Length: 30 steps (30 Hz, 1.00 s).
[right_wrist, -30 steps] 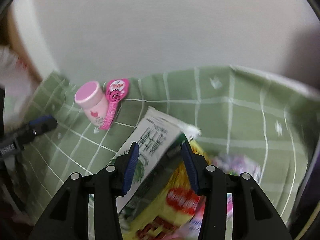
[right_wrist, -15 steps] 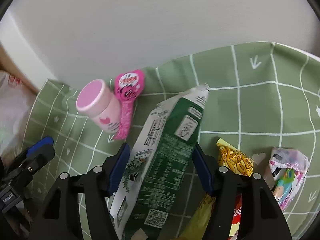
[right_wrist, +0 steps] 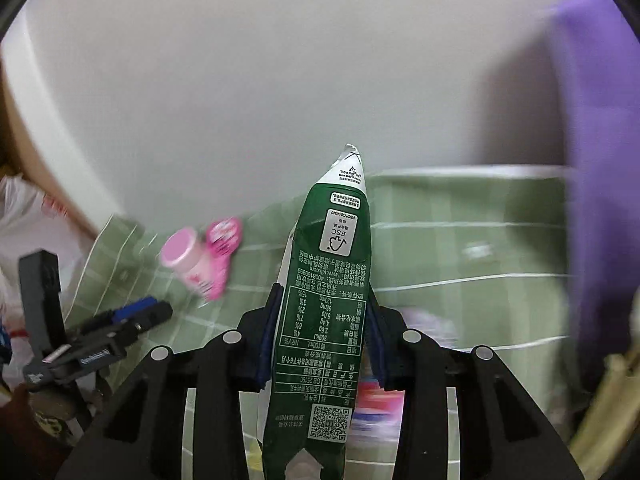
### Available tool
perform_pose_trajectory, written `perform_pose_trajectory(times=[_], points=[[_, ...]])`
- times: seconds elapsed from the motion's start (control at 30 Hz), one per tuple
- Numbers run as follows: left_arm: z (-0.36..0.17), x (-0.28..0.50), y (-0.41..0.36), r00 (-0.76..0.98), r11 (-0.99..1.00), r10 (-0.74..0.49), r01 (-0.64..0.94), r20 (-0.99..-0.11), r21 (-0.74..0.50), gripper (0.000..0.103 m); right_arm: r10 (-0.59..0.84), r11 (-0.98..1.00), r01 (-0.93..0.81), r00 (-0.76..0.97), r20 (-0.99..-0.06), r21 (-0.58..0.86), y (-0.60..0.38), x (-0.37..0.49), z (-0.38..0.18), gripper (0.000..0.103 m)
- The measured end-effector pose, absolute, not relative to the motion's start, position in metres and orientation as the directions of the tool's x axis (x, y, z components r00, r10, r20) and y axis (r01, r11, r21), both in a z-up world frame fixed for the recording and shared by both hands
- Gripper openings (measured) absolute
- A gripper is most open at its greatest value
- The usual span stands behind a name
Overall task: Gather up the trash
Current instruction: 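Grasp the pink lollipop with left gripper while right lifts the milk carton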
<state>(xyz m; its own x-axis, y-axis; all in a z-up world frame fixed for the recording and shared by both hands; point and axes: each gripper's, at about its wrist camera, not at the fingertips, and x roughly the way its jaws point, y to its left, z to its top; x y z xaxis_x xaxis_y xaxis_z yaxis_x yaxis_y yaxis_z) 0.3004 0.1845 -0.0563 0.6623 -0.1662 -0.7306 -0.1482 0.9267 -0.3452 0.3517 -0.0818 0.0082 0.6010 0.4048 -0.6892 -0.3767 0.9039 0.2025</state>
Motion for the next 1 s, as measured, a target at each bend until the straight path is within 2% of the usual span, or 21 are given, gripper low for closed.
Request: perform_pose_trajectory(times=[0.13,0.23,0.4,0.53,0.63,0.73,0.8,0.83,1.0], points=[[-0.067,0.324,0.162,0.635,0.932,-0.128,-0.185,-0.762,-0.311,0.058,0.335,0.940,-0.281,0.649,-0.683,0.195,-0.124,0.358,0.015,0.036],[-0.068,0.332,0.155,0.653,0.917,-0.086,-0.242,-0.752,-0.316,0.058,0.335,0.942,-0.239,0.656,-0.676,0.235,-0.146,0.361,0.014,0.036],[-0.071,0.331,0.158,0.687,0.879,-0.104,-0.275,-0.719,-0.390,0.058,0.345,0.938,-0.271,0.675,-0.652,0.217,-0.160,0.354,0.017,0.036],[-0.077,0.341,0.151,0.665,0.895,-0.128,-0.243,-0.736,-0.375,0.058,0.369,0.929,-0.294,0.666,-0.649,0.226,-0.166,0.349,0.009,0.036],[-0.082,0.352,0.152,0.653,0.885,-0.098,-0.287,-0.751,-0.366,0.055,0.379,0.924,-0.306,0.657,-0.652,0.228,-0.164,0.346,0.002,0.036],[-0.086,0.365,0.156,0.640,0.860,-0.070,-0.350,-0.765,-0.371,0.049,0.382,0.922,-0.315,0.649,-0.658,0.224,-0.159,0.345,-0.003,0.036],[-0.086,0.372,0.156,0.628,0.863,-0.042,-0.370,-0.777,-0.345,0.031,0.385,0.921,-0.318,0.643,-0.662,0.227,-0.157,0.344,-0.007,0.036],[-0.086,0.374,0.154,0.620,0.866,-0.036,-0.372,-0.784,-0.335,0.019,0.386,0.920,-0.320,0.639,-0.665,0.227,-0.157,0.344,-0.009,0.036],[-0.083,0.361,0.140,0.604,0.892,-0.070,-0.318,-0.794,-0.321,0.018,0.392,0.917,-0.330,0.628,-0.672,0.226,-0.158,0.338,-0.010,0.036]])
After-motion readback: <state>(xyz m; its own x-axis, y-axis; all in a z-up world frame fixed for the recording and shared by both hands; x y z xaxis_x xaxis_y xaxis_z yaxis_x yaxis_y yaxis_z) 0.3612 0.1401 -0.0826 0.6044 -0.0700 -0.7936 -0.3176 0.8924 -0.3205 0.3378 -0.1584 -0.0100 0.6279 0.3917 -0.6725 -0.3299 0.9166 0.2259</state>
